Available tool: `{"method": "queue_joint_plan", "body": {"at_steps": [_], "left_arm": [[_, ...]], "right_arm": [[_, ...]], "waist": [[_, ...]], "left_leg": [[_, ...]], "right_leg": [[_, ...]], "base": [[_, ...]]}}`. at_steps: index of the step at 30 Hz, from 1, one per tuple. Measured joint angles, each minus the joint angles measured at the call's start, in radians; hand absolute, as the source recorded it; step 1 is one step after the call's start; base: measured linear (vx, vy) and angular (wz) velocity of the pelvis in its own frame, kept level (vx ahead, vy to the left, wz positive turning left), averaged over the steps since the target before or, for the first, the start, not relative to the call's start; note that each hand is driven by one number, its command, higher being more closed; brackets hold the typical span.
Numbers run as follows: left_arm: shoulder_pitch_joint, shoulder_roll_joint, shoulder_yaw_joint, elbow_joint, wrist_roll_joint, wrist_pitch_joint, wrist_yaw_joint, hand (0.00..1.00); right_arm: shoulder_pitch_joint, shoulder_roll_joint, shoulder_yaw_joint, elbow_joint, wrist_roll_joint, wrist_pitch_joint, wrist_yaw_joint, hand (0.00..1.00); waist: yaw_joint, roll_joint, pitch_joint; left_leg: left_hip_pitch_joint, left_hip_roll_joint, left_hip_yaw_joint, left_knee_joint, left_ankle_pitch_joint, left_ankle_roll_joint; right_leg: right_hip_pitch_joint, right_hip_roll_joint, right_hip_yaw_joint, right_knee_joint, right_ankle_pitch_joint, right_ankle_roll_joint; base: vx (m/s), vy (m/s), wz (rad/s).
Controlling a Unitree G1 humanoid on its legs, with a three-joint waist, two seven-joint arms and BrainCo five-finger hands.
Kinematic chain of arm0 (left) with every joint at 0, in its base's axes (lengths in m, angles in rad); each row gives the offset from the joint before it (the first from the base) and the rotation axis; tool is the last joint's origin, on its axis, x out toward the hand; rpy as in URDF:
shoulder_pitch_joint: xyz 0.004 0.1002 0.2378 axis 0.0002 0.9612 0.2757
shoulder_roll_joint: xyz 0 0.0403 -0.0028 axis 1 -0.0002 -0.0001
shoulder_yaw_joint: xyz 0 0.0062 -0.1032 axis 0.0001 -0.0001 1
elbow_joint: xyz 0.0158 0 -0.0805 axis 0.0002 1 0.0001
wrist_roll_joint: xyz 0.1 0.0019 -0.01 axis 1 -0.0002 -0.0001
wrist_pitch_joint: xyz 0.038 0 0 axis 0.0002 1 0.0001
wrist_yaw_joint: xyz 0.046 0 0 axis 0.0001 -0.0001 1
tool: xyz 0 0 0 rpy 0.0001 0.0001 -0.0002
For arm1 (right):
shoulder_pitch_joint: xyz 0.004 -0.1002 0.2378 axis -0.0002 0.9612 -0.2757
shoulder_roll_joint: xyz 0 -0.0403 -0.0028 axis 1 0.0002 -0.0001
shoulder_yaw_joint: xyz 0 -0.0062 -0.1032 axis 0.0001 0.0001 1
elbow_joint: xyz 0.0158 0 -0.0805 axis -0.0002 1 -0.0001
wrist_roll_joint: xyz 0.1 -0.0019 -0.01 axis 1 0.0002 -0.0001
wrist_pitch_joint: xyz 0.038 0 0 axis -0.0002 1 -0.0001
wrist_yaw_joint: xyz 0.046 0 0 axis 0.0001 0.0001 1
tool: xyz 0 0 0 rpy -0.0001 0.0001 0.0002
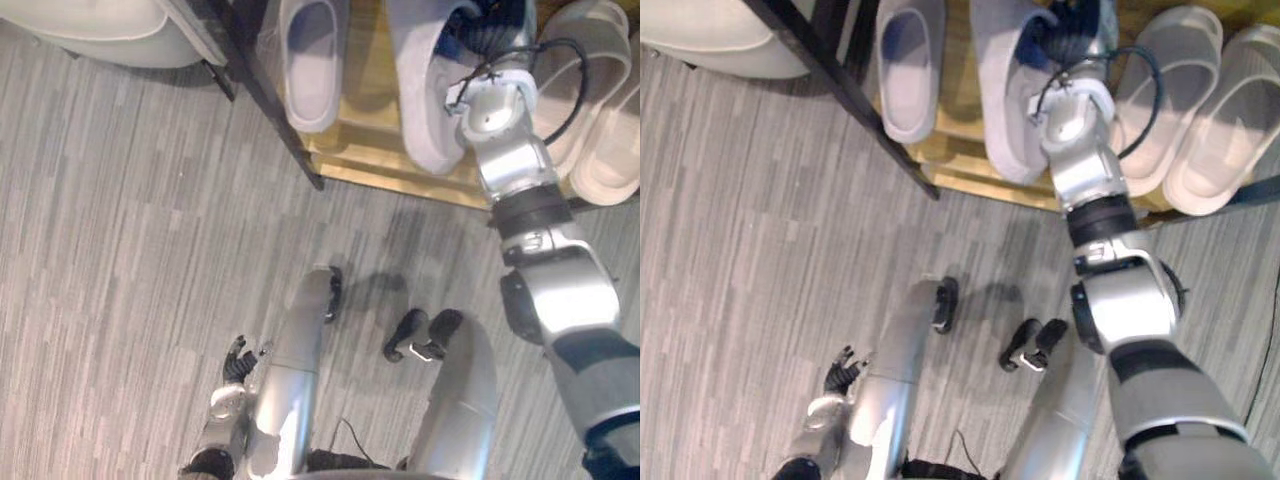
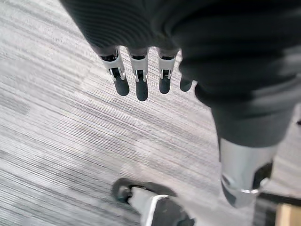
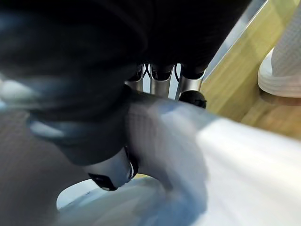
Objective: Organize the slippers on the shoe rack
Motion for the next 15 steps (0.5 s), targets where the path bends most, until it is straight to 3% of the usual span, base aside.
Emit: {"method": "queue_joint_plan", "body": {"at_steps": [6,15], "left_arm": [[-0.003,0.0,-0.005,-0.025,-0.002,-0.012,0.002,0.0],[-0.008,0.0,-0.008,-0.031,-0.002,-0.017,0.001,0.0]], "right_arm": [[-0.016,0.001,-0.004,0.036,0.008,0.002,-0.03,0.0],[-0.015,0.005,-0.079,0.04,0.125,-0.001,-0.048,0.0]], "waist": [[0.009,0.0,0.0],[0.011,-0.001,-0.001]], "left_leg": [[-0.036,-0.006,-0.015,0.023,0.003,-0.005],[-0.045,-0.018,-0.025,0.013,0.012,-0.013]], "right_leg": [[-0.023,-0.008,-0.014,0.028,-0.012,-0.005],[-0.025,-0.018,-0.026,0.028,-0.013,-0.009]], "base": [[-0.04,-0.006,0.07],[-0.02,0.0,0.05]]}}
